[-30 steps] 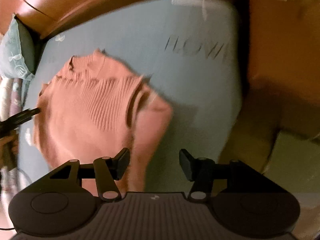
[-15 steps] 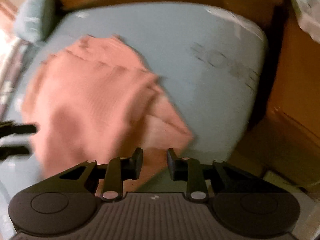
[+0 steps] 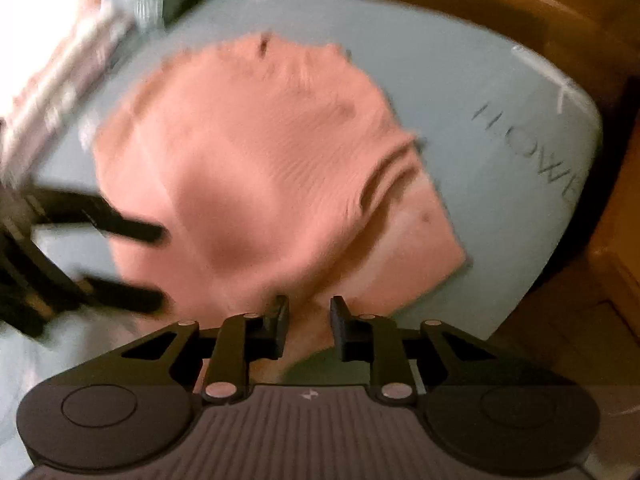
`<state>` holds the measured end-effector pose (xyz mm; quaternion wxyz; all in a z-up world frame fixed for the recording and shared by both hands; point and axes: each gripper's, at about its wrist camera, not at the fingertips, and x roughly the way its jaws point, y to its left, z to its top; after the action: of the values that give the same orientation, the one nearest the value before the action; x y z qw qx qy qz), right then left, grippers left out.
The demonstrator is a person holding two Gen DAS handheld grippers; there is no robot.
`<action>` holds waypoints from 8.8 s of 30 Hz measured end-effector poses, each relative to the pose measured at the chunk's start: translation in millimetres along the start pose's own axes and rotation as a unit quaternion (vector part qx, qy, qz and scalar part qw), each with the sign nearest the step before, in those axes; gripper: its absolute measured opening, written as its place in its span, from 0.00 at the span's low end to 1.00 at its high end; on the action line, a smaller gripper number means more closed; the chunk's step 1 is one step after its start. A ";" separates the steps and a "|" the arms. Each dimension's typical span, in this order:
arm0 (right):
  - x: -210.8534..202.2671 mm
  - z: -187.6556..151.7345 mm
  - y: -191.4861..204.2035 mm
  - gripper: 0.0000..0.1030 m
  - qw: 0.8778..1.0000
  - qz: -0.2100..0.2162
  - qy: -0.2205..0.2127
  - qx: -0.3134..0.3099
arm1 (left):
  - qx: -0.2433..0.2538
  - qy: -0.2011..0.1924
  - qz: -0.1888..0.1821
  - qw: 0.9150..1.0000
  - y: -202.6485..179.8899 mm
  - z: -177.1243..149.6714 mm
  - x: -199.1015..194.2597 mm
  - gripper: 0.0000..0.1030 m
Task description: Fold clothes
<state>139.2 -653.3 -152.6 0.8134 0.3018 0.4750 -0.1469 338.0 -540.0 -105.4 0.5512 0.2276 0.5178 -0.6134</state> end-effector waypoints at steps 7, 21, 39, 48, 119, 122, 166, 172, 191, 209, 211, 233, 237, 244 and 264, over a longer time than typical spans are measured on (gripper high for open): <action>-3.1 -5.3 3.3 0.21 1.000 -0.003 0.001 -0.018 | 0.003 -0.002 0.008 1.000 2.1 -12.5 -7.1 0.70; -28.5 10.2 -1.4 0.23 0.998 0.001 -0.043 0.039 | 0.138 -0.005 0.005 0.990 -47.4 -23.6 4.3 0.70; 5.8 50.6 -16.8 0.08 1.000 -0.005 -0.019 -0.002 | 0.158 0.012 -0.056 0.986 -75.1 -62.0 35.9 0.77; 30.6 36.3 26.3 0.12 0.991 0.067 0.060 -0.103 | 0.160 0.009 -0.048 0.986 -74.3 -88.7 35.7 0.81; 253.4 302.8 258.4 0.21 0.928 0.074 -0.016 -0.364 | -0.110 -0.267 0.214 0.933 243.1 -6.7 -69.7 0.84; 259.6 323.7 248.0 0.20 0.949 0.103 0.005 -0.297 | -0.102 -0.239 0.236 0.936 254.6 4.7 -49.0 0.84; 202.8 301.3 169.0 0.31 0.939 0.203 0.110 -0.256 | -0.336 -0.278 0.099 0.895 296.8 -85.7 -97.4 0.77; 189.6 304.7 134.7 0.16 0.955 0.192 0.119 -0.193 | -0.300 -0.246 0.140 0.911 272.8 -79.9 -105.9 0.74; 98.4 206.3 59.5 0.48 0.980 0.159 0.090 -0.080 | -0.211 -0.177 0.096 0.957 171.1 -56.3 -73.2 0.79; 102.1 198.4 -16.7 0.11 0.997 0.073 -0.005 -0.020 | -0.213 -0.114 0.093 0.966 125.9 -71.5 -44.9 0.79; 108.2 201.8 -32.0 0.02 0.997 0.071 -0.001 0.001 | -0.203 -0.113 0.103 0.967 125.2 -71.0 -46.7 0.79; 0.7 102.1 5.5 0.43 0.998 0.056 0.012 0.036 | -0.099 -0.089 0.011 0.991 27.4 -116.7 -31.4 0.79; 2.0 79.8 32.6 0.43 0.996 0.079 0.024 0.014 | -0.102 -0.105 -0.012 0.989 24.1 -114.6 -12.1 0.80; 32.6 25.6 32.8 0.41 0.995 0.030 0.096 0.009 | -0.148 -0.105 -0.021 0.983 28.1 -129.4 -0.2 0.79; -123.8 -36.1 243.2 0.85 0.988 -0.044 0.038 -0.146 | -0.161 -0.259 0.306 0.902 -82.9 -251.3 -306.7 0.91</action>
<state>179.8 -448.1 26.3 0.8230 0.1645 0.5344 -0.0999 277.8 -194.2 96.7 0.8556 0.1158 0.3533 -0.3602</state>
